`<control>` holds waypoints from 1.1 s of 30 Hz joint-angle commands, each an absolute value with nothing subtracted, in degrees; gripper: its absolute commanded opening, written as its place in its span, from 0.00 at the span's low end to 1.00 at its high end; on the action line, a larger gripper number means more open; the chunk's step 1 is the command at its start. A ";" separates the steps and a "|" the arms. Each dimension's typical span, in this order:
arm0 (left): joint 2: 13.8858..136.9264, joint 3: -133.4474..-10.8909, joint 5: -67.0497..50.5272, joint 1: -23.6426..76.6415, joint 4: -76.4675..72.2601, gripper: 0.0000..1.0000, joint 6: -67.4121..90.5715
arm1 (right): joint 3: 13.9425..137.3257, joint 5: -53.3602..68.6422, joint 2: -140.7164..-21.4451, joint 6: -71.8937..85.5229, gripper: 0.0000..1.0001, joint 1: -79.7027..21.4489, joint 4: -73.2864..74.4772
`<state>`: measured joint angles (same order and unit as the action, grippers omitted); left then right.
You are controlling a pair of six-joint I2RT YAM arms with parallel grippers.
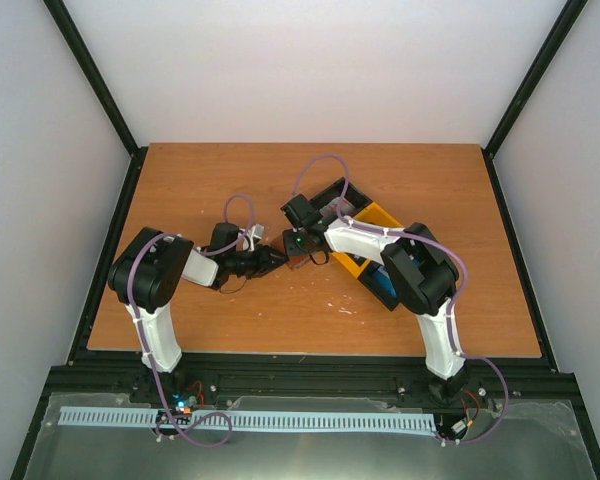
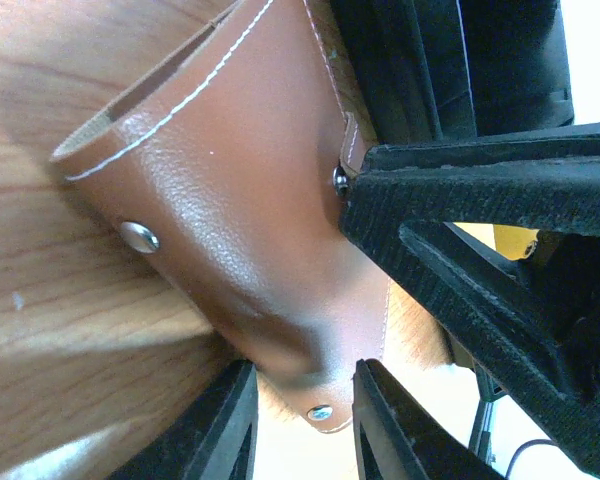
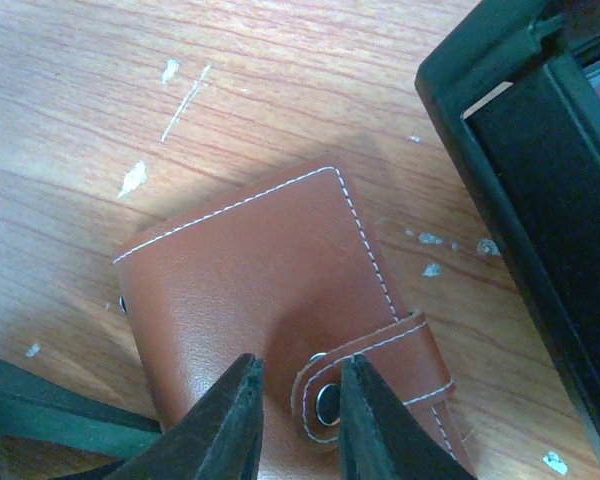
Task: Put the credit cards into the card holder
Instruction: Close the card holder at the center of the board.
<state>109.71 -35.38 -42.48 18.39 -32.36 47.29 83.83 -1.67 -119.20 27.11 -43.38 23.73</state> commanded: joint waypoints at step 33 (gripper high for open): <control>117.93 -31.08 -26.15 17.67 -12.13 0.30 46.05 | 83.31 -5.53 -120.52 29.96 0.03 -43.42 22.91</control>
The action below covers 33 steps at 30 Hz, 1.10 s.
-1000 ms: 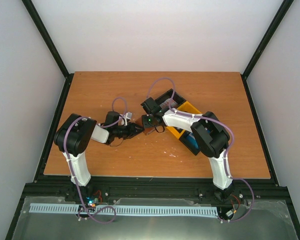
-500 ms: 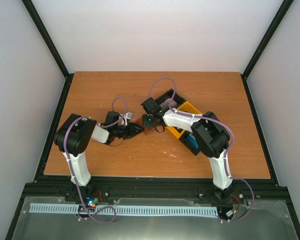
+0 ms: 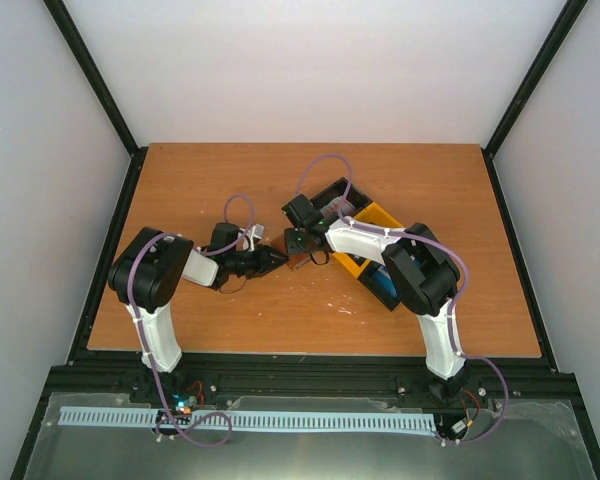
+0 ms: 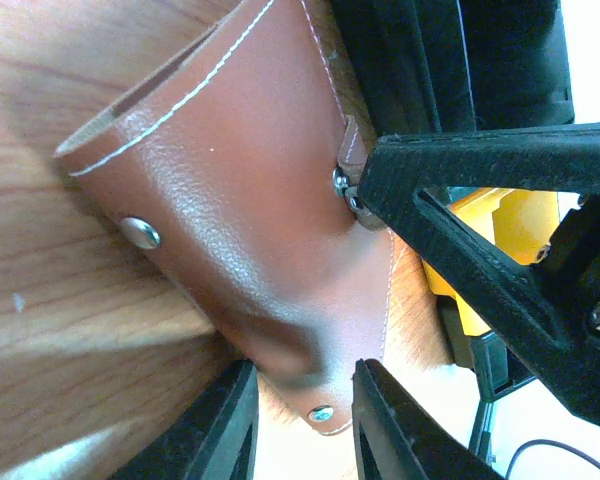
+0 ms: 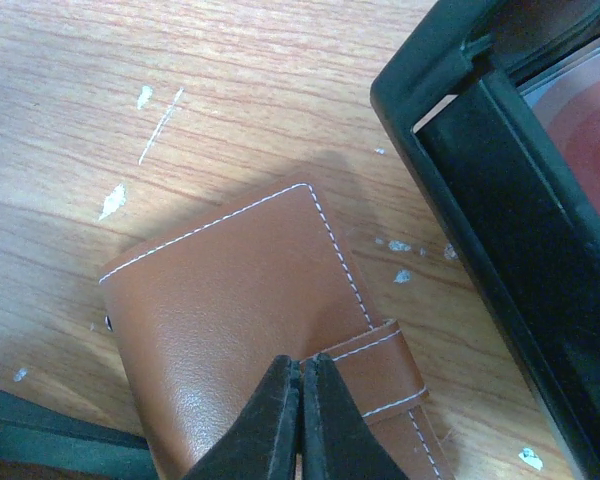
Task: Put the credit cards into the card holder
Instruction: Close the card holder at the center of the board.
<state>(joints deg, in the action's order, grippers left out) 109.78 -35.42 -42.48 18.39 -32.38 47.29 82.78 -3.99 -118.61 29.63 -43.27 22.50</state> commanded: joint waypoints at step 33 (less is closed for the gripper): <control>119.57 -32.64 -25.93 17.67 -11.79 0.30 46.22 | 86.61 -7.49 -123.41 28.56 0.03 -45.15 23.57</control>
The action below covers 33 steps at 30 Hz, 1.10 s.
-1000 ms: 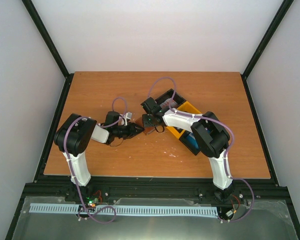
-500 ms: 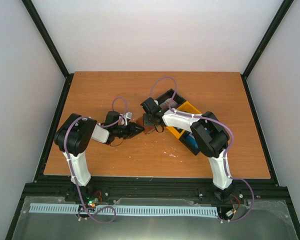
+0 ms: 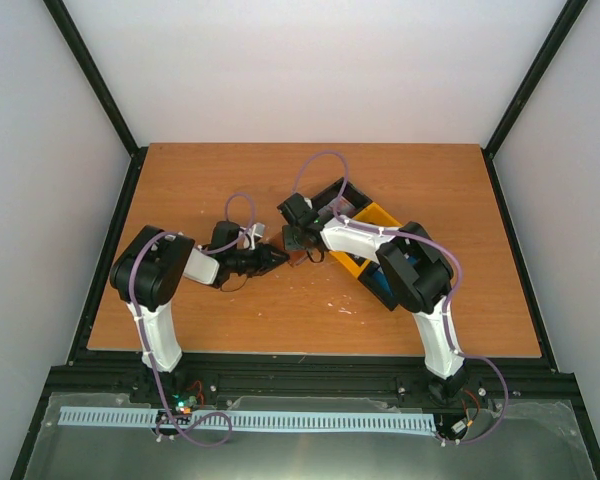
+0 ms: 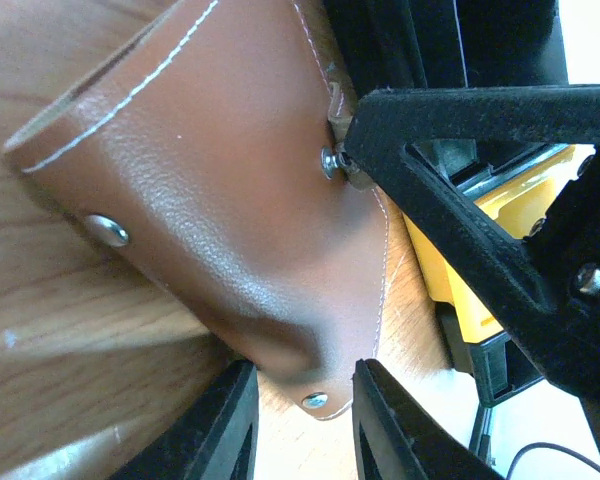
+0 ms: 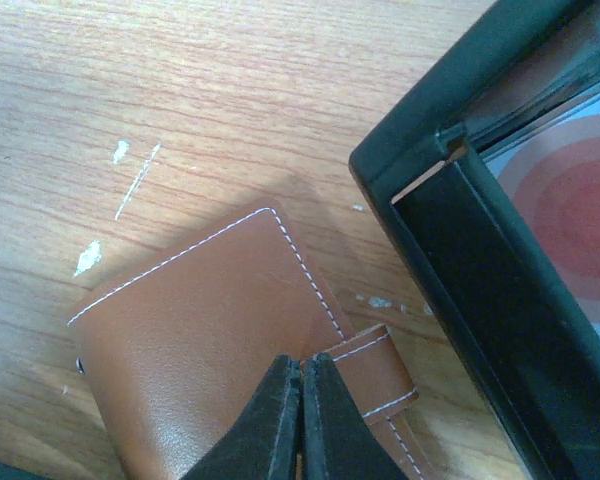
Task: Put the credit cards into the card holder
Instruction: Close the card holder at the center of the board.
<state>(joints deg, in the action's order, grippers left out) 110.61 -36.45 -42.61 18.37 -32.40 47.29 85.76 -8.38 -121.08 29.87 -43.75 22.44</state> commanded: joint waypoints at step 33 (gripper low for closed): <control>119.52 -31.47 -30.48 13.92 -15.00 0.25 48.38 | 88.02 -6.60 -130.75 21.65 0.03 -49.01 29.64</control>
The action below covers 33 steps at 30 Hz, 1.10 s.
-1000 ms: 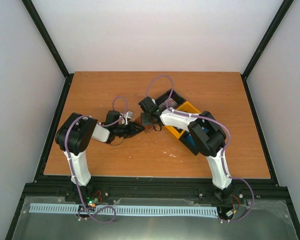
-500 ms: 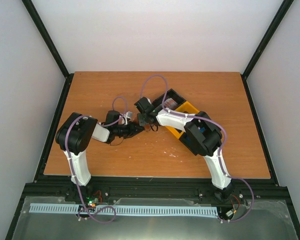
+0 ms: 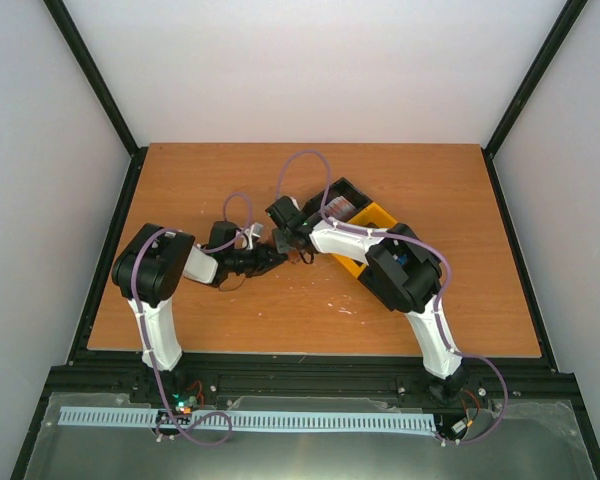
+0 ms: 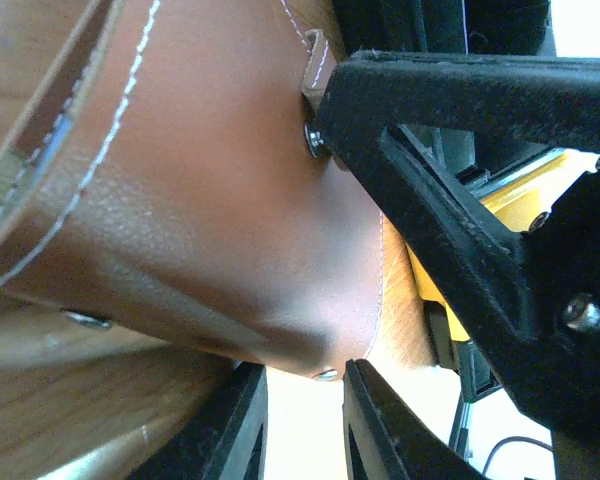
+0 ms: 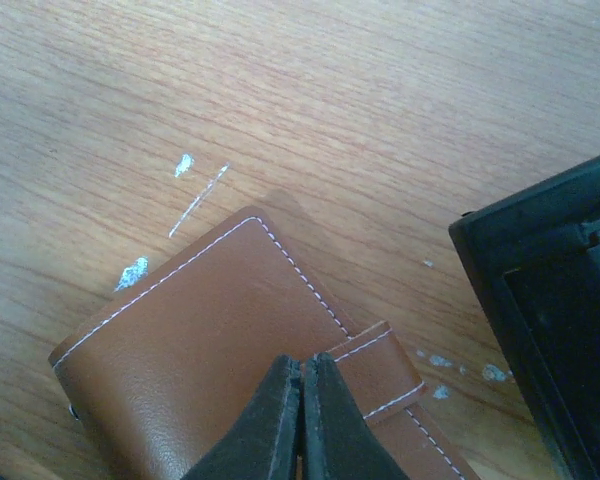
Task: Put the credit cards into the card holder
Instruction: Close the card holder at the center of the board.
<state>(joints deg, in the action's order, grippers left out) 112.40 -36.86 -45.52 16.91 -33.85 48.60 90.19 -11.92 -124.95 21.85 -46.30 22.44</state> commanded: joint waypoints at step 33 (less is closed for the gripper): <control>120.29 -31.62 -30.12 12.48 -15.16 0.25 47.56 | 83.08 -6.33 -126.30 25.04 0.03 -47.66 27.19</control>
<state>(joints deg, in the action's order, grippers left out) 112.44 -36.49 -46.37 15.42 -34.09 49.04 86.56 -12.14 -124.31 25.45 -46.85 15.81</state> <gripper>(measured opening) 0.249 0.032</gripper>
